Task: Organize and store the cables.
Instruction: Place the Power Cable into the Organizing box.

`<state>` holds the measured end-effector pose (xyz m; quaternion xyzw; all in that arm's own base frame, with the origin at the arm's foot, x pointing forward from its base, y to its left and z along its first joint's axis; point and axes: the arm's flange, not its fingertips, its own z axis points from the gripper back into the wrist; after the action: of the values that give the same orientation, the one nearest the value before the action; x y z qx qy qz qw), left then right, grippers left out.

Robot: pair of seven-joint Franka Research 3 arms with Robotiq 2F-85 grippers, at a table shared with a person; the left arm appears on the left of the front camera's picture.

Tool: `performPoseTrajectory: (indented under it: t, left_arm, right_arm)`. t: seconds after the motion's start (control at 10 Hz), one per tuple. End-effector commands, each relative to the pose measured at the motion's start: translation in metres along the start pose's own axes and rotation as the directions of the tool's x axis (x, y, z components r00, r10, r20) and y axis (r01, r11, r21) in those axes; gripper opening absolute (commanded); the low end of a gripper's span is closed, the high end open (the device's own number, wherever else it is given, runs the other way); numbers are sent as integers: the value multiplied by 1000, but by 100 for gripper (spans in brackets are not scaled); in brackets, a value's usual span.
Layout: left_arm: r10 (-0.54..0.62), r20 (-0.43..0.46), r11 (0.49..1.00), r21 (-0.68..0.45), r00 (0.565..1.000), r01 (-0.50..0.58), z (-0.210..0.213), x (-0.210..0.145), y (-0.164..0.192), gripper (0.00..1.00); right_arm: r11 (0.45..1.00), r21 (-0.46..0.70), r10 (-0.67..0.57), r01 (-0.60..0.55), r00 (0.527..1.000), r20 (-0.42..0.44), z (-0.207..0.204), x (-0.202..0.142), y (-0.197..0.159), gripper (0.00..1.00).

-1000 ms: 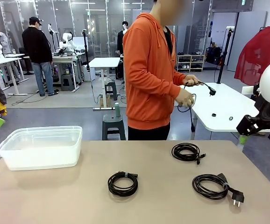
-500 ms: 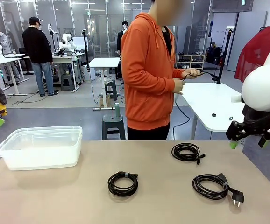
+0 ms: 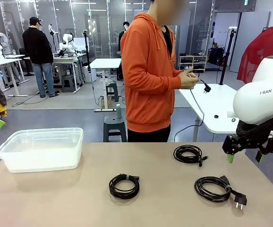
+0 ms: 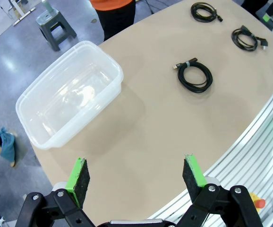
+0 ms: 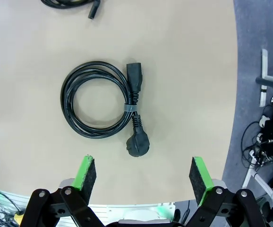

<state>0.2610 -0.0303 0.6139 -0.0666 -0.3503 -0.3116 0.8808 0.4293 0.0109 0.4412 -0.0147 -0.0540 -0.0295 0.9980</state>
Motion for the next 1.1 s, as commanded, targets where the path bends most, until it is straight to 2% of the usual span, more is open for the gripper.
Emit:
performPoseTrajectory:
  t: [0.0, 0.4, 0.6, 0.7, 1.0]
  left_arm:
    - [-2, 2, 1000, 2, 1000, 2, 0, 0, 0, 100]
    - [-2, 2, 1000, 2, 1000, 2, 0, 0, 0, 100]
    - [-2, 2, 1000, 2, 1000, 2, 0, 0, 0, 100]
    - [-2, 2, 1000, 2, 1000, 2, 0, 0, 0, 100]
    - [-2, 2, 1000, 2, 1000, 2, 0, 0, 0, 100]
  right_arm:
    - [999, -2, -35, 35, 999, -19, -17, 1, 8, 100]
    - [997, 49, -63, 64, 998, -29, -62, 7, 11, 100]
    - [998, 33, -59, 60, 997, -44, -62, 5, 16, 100]
    - [999, 34, -35, 37, 998, -51, -62, 6, 6, 100]
    - [999, 34, -35, 37, 998, -51, -62, 6, 6, 100]
